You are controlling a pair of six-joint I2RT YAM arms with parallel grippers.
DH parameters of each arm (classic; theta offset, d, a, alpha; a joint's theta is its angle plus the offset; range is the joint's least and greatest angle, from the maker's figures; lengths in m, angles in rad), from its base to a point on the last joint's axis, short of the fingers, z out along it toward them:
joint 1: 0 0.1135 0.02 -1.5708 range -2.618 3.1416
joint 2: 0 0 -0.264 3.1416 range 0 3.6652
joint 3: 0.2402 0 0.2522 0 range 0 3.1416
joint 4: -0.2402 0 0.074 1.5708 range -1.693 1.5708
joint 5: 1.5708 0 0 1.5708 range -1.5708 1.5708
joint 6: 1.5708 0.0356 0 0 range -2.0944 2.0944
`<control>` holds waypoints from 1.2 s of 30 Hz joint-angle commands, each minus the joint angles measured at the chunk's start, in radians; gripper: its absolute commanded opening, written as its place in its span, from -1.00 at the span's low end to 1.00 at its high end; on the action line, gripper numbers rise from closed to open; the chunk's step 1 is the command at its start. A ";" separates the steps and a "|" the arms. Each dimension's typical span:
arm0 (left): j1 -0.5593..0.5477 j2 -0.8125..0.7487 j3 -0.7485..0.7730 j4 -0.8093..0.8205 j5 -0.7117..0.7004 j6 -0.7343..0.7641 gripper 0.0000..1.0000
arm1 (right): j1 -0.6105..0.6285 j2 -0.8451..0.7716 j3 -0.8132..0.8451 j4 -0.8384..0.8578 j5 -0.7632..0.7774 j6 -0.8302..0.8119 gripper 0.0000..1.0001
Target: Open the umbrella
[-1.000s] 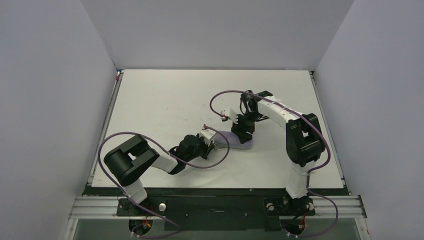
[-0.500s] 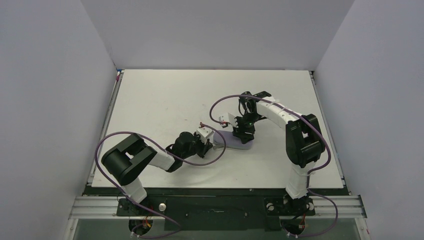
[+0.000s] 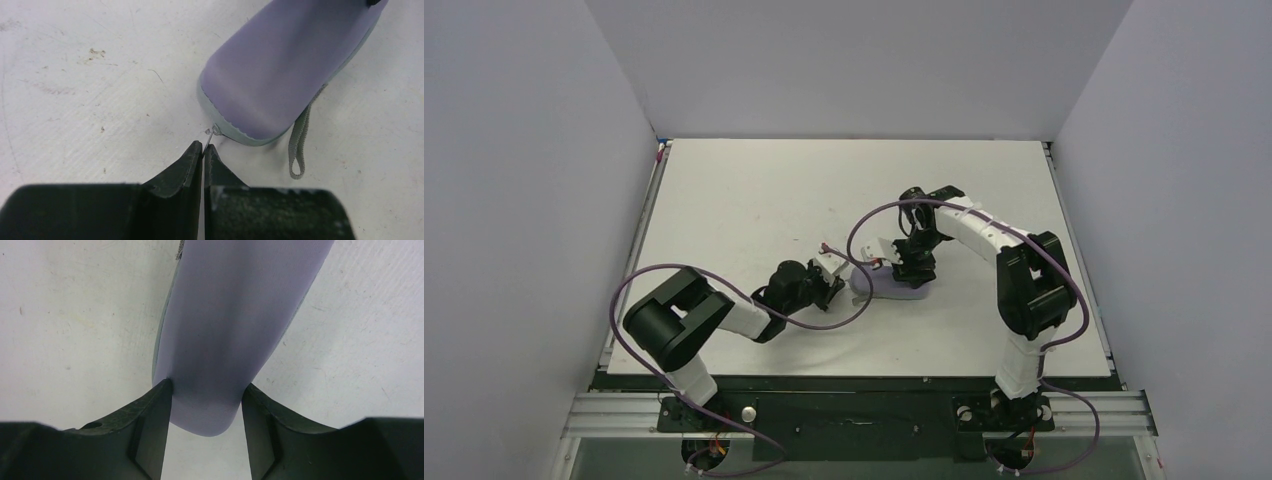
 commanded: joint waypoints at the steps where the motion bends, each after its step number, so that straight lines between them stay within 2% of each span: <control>1: 0.061 -0.054 0.008 0.093 -0.082 0.074 -1.00 | 0.005 0.029 -0.045 -0.101 0.152 -0.147 -1.00; 9: 0.057 -0.009 0.023 0.140 0.010 0.090 -1.00 | 0.014 0.015 -0.023 -0.083 0.146 -0.223 -1.00; 11: 0.044 -0.002 0.022 0.158 0.035 0.104 -1.00 | 0.010 0.015 0.020 -0.067 0.120 -0.211 -0.76; 12: 0.038 0.000 0.017 0.162 0.050 0.118 -1.00 | 0.006 0.018 0.065 -0.065 0.090 -0.194 -0.46; 14: 0.017 0.000 0.004 0.178 0.069 0.139 -1.00 | -0.006 0.022 0.138 -0.053 0.041 -0.131 -0.09; 15: 0.003 -0.001 -0.006 0.181 0.073 0.145 -1.00 | -0.018 0.024 0.166 -0.042 0.022 -0.098 -0.01; 16: -0.013 -0.006 -0.010 0.182 0.078 0.153 -1.00 | -0.025 0.025 0.216 -0.038 -0.010 -0.033 0.12; 18: -0.034 -0.014 -0.021 0.180 0.087 0.160 -1.00 | -0.044 0.020 0.279 -0.036 -0.045 0.072 0.23; 20: -0.056 -0.017 -0.033 0.178 0.087 0.165 -1.00 | -0.069 0.009 0.320 -0.033 -0.074 0.196 0.28; 23: -0.081 -0.018 -0.035 0.172 0.074 0.154 -1.00 | -0.134 -0.015 0.339 -0.017 -0.096 0.478 0.37; 27: -0.105 -0.002 -0.018 0.157 0.031 0.111 -1.00 | -0.229 -0.062 0.258 0.001 -0.067 0.790 0.37; 29: -0.114 0.012 -0.007 0.155 0.013 0.096 -1.00 | -0.267 -0.083 0.165 0.025 -0.038 0.942 0.37; 36: -0.166 0.063 0.035 0.162 -0.004 0.085 -1.00 | -0.327 -0.101 -0.014 0.144 -0.121 1.292 0.38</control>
